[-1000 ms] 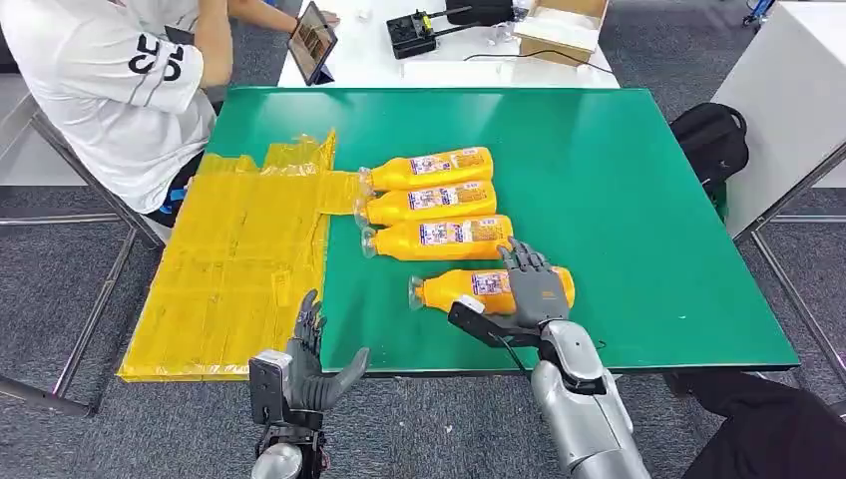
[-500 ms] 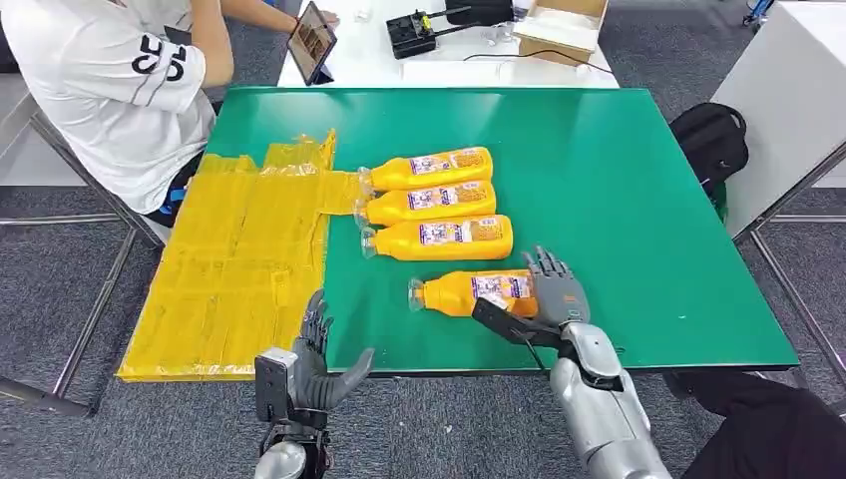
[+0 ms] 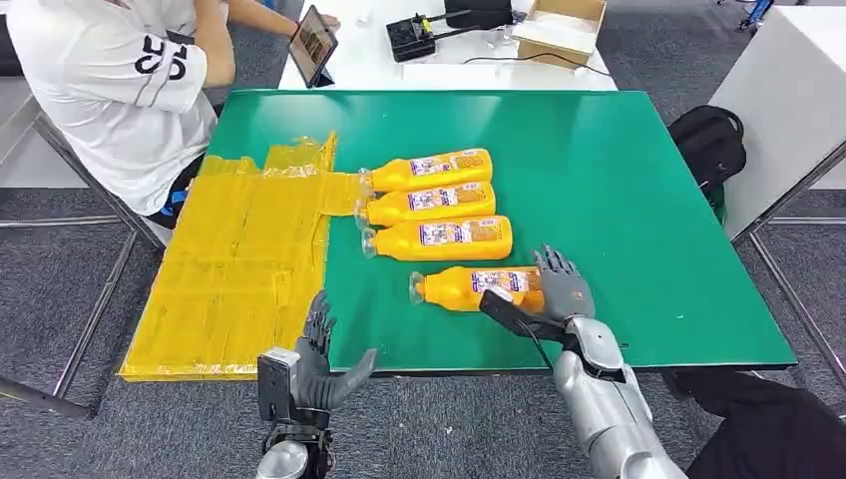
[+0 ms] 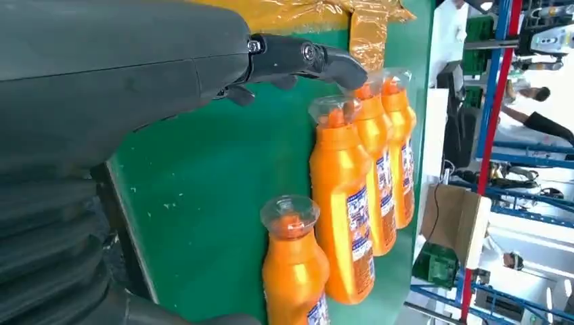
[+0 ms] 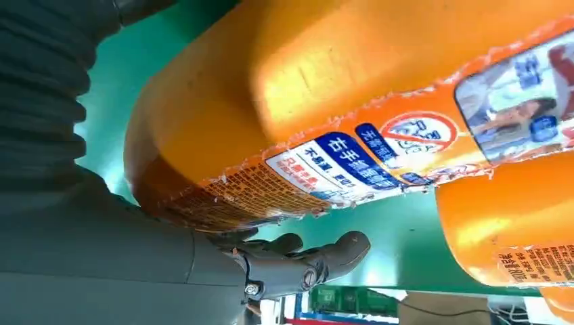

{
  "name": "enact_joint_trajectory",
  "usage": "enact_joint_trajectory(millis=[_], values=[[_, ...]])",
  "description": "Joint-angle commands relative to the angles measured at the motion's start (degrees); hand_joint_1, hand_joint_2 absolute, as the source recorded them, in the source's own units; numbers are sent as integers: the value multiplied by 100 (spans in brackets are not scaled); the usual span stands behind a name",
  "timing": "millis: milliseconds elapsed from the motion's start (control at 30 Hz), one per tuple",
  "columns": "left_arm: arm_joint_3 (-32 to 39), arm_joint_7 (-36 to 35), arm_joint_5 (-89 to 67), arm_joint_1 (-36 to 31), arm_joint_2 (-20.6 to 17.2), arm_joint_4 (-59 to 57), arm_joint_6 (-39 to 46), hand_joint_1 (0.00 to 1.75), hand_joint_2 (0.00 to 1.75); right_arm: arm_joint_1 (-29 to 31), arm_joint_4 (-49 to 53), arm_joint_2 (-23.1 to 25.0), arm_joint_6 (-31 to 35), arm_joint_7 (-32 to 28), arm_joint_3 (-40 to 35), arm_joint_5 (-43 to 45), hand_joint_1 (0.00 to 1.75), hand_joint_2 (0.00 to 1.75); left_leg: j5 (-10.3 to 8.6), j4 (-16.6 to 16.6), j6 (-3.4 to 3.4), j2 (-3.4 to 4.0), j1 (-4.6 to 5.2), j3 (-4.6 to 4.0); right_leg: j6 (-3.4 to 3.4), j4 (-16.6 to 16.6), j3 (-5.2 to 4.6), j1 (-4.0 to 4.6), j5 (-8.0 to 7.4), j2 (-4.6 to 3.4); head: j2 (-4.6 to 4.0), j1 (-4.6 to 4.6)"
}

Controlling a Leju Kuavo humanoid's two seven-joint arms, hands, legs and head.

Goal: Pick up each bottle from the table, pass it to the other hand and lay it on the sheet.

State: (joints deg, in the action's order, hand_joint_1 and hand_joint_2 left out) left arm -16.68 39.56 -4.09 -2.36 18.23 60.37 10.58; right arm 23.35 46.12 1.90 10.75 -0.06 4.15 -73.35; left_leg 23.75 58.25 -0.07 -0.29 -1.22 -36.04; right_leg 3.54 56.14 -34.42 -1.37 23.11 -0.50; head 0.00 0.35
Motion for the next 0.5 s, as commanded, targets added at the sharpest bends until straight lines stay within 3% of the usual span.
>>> enact_joint_trajectory(millis=[33, 233, 333, 400, 500], values=[[3, -21, 4, -245, 177, -347, 3, 0, 175, -221, 218, 185, 77, -294, 123, 51, 154, 175, 4, -3, 5, -7, -2, 12, -16, -3, 16, 5, 7, 13, 0, 0], [9, -25, 0, -241, 177, -340, -3, 0, 175, -313, 444, 214, 54, -357, 87, 89, 155, 175, 4, -2, 4, -6, -1, 8, -11, -1, 11, 4, 6, 11, 0, 0], [7, -27, -2, -258, 177, -358, -7, 0, 175, -359, 470, 195, 105, -473, 113, 169, 145, 175, 5, -2, 5, -10, 0, 9, -12, -2, 13, 4, 7, 16, 0, 0], [8, -28, -1, -256, 177, -357, -11, 0, 175, -398, 527, 200, 115, -516, 124, 210, 148, 175, 6, -2, 7, -10, 0, 12, -14, -2, 16, 4, 9, 17, 0, 0], [18, -30, -4, -257, 177, -363, -24, 0, 175, -445, 702, 216, 48, -618, 129, 335, 175, 175, 8, 0, 7, -9, -1, 7, -15, -1, 12, 5, 9, 15, 0, 0]])
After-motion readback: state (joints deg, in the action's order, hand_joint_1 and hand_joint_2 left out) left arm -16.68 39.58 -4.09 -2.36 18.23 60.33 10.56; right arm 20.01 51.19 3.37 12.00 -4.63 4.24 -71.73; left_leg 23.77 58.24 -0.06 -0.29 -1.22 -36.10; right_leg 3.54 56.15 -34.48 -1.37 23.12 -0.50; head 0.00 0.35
